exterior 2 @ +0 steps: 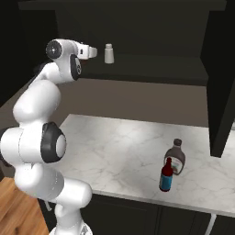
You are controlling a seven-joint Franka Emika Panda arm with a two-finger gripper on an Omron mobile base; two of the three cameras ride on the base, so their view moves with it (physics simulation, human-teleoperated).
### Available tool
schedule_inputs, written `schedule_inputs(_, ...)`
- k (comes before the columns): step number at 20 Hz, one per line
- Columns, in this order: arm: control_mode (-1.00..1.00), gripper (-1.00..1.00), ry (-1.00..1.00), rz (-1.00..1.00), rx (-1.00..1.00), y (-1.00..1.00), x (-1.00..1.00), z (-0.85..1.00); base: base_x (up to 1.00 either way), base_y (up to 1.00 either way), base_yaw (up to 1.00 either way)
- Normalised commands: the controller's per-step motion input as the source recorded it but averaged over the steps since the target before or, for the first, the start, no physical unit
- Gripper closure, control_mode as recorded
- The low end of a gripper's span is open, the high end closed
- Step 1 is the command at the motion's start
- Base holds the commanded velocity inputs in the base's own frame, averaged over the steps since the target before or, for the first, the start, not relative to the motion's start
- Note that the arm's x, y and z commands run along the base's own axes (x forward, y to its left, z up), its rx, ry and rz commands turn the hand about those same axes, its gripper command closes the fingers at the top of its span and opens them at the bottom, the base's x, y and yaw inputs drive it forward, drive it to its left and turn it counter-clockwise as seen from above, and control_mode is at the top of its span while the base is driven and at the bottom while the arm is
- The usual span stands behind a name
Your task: There are various items on the counter. Only move the condiments/shakers into the cabinet.
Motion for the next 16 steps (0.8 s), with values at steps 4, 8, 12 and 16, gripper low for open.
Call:
schedule_inputs(4, -1.00, -1.00, 0.00, -0.22, 0.17, -0.44, -1.00, 0.43, 0.00, 0.00, 0.00)
schedule_inputs(8, -1.00, -1.00, 0.19, -0.21, 0.11, -0.36, -1.00, 0.36, 0.00, 0.00, 0.00)
schedule_inputs(12, -1.00, -1.00, 0.42, -0.21, 0.06, -0.38, -1.00, 0.11, 0.00, 0.00, 0.00)
schedule_inputs(16, -1.00, -1.00, 0.69, -0.29, -0.01, -0.70, -0.92, -0.78, 0.00, 0.00, 0.00)
